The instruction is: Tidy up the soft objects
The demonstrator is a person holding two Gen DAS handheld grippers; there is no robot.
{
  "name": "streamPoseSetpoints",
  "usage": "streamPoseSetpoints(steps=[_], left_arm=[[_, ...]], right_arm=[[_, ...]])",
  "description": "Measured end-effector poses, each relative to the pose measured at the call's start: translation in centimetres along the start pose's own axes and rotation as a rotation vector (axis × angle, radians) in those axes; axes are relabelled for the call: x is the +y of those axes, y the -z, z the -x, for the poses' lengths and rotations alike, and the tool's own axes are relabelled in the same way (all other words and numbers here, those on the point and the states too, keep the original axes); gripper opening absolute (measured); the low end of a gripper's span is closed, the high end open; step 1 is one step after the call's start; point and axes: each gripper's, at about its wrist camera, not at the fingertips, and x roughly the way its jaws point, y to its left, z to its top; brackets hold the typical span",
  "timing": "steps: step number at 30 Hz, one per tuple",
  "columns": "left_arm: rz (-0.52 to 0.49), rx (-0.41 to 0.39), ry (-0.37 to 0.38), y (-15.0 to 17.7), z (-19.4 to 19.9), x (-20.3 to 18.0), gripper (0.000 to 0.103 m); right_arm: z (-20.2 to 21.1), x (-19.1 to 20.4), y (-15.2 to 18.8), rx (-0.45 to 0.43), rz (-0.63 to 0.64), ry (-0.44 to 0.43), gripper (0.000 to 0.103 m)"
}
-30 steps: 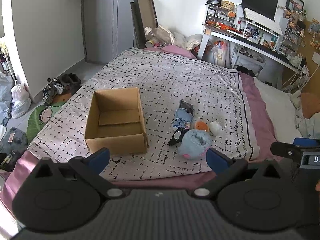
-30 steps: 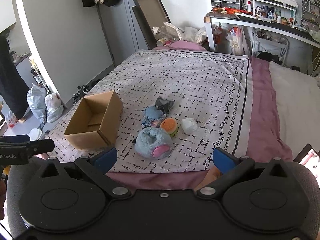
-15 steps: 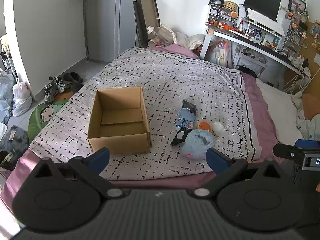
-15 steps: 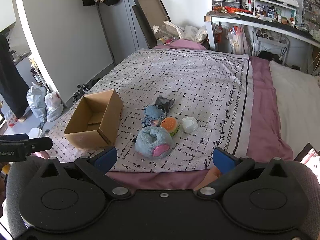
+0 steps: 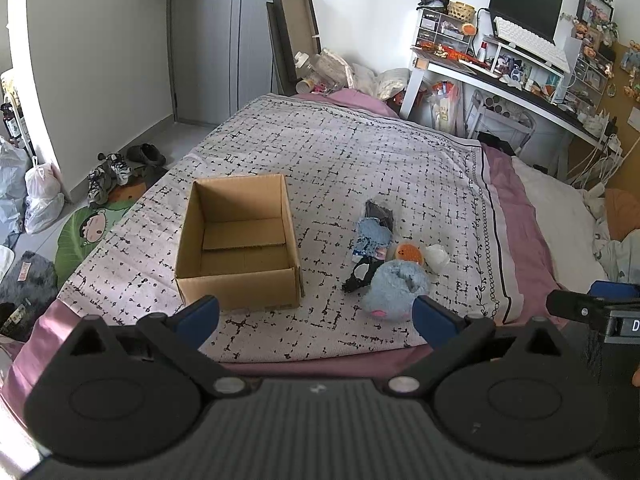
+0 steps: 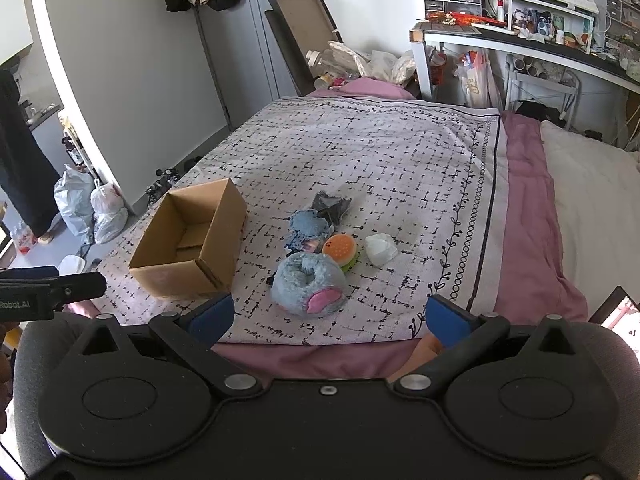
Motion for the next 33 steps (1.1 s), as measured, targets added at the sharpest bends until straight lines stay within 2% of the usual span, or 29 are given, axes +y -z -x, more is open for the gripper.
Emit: streamPoseSetpoints(steps=[17,33], left_arm=[[-0.004,0.029,0.006,-0.6,-1.8,-0.4,0.102],[0.029,0.061,0.063,-2.1,-6.4,-1.7,0.099]], right_arm=[[-2.2,-0.4,-0.3,0.043,-0.026,-0.002,0.103],[-6.5,-1.3,-1.3,0.098,-0.111,-0.012,0.103]])
